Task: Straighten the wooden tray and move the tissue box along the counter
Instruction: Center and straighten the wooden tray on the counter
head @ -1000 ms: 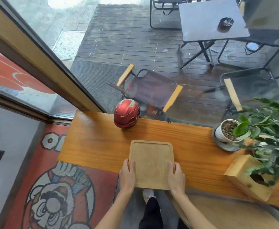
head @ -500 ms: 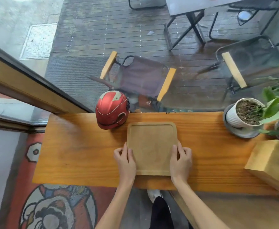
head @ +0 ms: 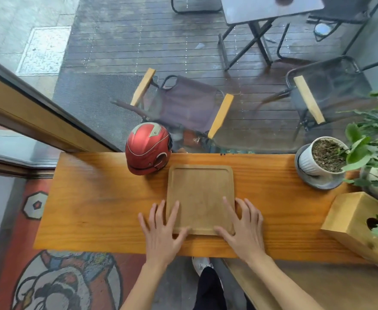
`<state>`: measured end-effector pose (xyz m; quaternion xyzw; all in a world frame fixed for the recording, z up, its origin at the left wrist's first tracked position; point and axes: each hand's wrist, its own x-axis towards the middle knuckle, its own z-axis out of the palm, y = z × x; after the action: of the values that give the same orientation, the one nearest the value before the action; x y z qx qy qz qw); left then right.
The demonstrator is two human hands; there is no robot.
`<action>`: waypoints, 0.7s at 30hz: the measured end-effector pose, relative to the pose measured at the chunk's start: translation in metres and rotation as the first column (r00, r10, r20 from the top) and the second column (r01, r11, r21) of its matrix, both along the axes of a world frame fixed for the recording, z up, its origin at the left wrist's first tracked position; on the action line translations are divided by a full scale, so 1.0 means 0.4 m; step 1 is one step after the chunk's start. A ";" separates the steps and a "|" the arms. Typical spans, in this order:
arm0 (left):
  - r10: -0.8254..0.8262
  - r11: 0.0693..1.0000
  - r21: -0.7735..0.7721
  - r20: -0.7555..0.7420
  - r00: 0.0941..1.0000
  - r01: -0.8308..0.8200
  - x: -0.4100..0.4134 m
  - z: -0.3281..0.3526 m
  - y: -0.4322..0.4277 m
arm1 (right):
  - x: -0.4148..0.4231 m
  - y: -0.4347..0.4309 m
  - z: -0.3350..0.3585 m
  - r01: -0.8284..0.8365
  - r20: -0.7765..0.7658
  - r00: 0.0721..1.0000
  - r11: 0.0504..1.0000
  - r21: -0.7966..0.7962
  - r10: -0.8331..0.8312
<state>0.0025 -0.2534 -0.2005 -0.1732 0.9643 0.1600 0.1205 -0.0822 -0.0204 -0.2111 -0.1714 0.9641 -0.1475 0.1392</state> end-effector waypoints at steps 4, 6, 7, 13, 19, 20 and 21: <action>-0.135 0.990 -0.026 0.120 0.984 0.139 0.015 -0.010 -0.036 | 0.006 0.025 0.004 -0.165 0.085 0.984 0.977 0.135 0.155; -0.176 0.983 -0.032 0.142 0.974 0.182 0.000 -0.007 -0.049 | 0.003 0.020 0.007 -0.164 0.116 0.982 0.976 0.147 0.148; -0.193 0.979 -0.037 0.144 0.971 0.200 -0.007 -0.008 -0.055 | 0.001 0.015 0.008 -0.159 0.119 0.983 0.975 0.156 0.141; -0.183 0.975 -0.105 0.120 0.976 0.196 -0.081 -0.018 -0.069 | -0.051 -0.005 -0.011 -0.125 -0.010 0.992 0.983 0.133 0.127; -0.200 0.970 -0.127 0.073 0.977 0.208 -0.080 -0.023 -0.070 | -0.058 -0.011 -0.010 -0.100 0.016 0.995 0.984 0.150 0.099; -0.201 0.970 -0.126 0.070 0.977 0.208 -0.079 -0.024 -0.071 | -0.059 -0.010 -0.009 -0.099 0.023 0.995 0.983 0.157 0.097; -0.199 0.971 -0.120 0.067 0.978 0.206 -0.079 -0.026 -0.072 | -0.063 -0.009 -0.007 -0.100 0.031 0.995 0.981 0.167 0.096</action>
<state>-0.0293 -0.2821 -0.2107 -0.0853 0.9815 0.0805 0.1512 -0.1075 -0.0240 -0.2139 -0.2047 0.9618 -0.0607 0.1711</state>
